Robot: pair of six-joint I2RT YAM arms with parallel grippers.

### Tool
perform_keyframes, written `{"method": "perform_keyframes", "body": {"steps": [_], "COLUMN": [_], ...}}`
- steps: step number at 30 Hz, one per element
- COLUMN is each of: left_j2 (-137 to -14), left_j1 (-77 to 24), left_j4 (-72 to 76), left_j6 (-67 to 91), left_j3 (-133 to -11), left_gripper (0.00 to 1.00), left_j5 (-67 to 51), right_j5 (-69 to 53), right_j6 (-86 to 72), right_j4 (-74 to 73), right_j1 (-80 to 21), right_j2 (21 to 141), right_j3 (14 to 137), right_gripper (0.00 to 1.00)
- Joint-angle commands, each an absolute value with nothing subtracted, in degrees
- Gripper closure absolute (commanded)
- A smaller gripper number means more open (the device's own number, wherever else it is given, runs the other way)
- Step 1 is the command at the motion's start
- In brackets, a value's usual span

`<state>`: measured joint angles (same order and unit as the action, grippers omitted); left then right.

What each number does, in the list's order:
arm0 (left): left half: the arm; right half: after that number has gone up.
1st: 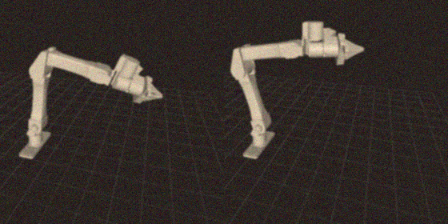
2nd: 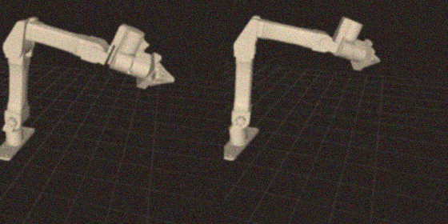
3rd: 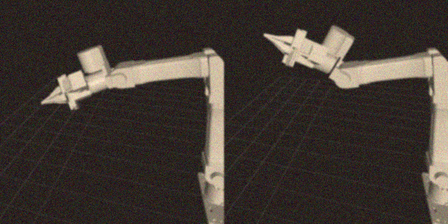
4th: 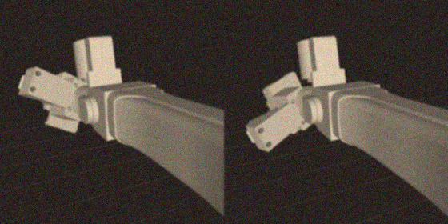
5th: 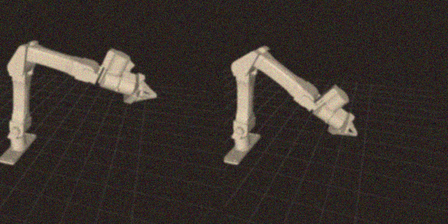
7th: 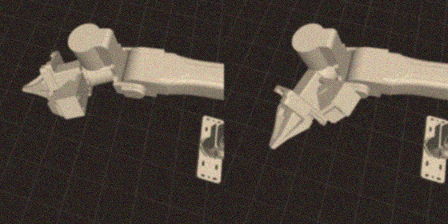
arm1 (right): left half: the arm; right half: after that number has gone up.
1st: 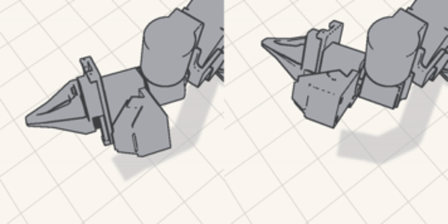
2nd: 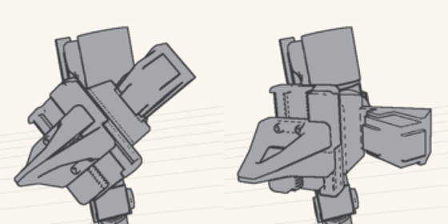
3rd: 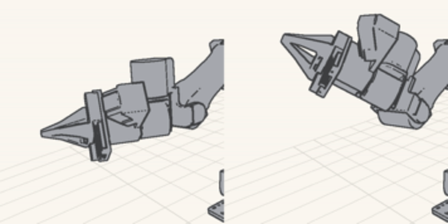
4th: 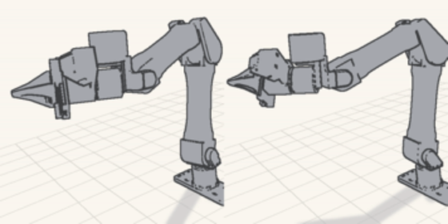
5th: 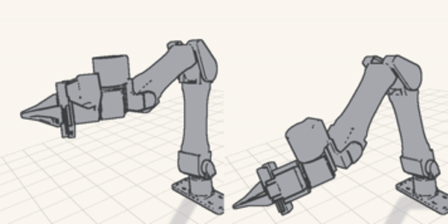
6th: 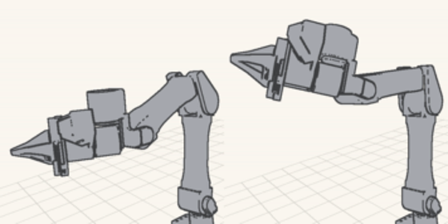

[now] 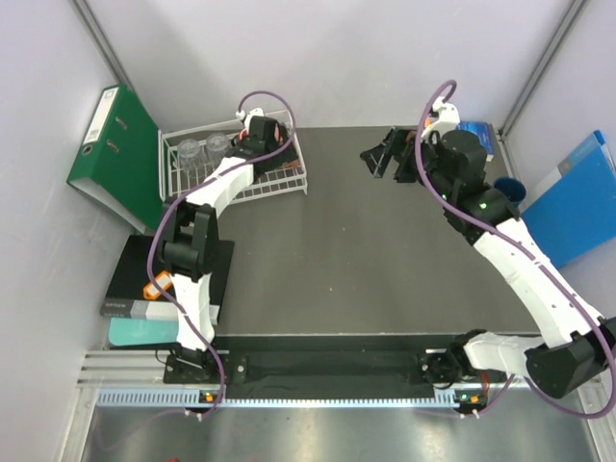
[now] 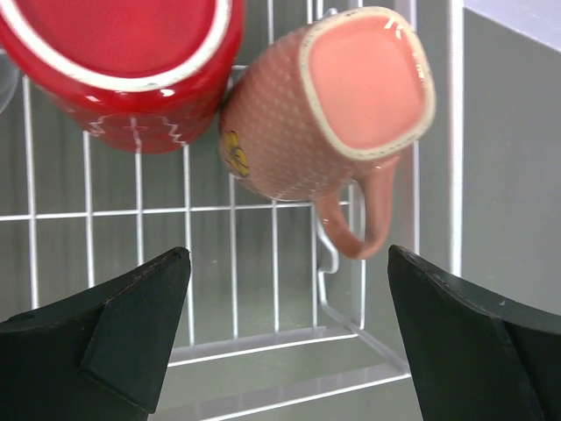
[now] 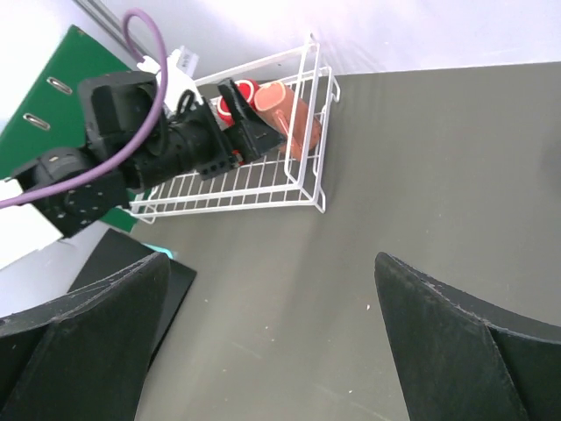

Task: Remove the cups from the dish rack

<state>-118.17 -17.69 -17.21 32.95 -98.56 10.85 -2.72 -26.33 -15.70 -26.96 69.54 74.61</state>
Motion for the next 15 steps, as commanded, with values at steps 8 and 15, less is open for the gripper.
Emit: {"method": "perform_keyframes", "body": {"steps": [8,15], "left_j2": [-120.76,-124.63], "left_j1": [-19.16,-19.25], "left_j4": [-10.28,-12.04], "left_j6": [36.21,36.65], "left_j3": [-102.21,-103.98], "left_gripper": [0.01,0.03], "left_j5": [13.97,18.54], "right_j5": [-2.90,-2.37], "right_j6": [-25.58,-25.31], "right_j4": [-14.68,-14.24], "right_j1": [-27.69,-27.69], "right_j2": [66.62,65.83], "right_j3": [71.37,69.53], "right_gripper": [0.00,0.00]}}
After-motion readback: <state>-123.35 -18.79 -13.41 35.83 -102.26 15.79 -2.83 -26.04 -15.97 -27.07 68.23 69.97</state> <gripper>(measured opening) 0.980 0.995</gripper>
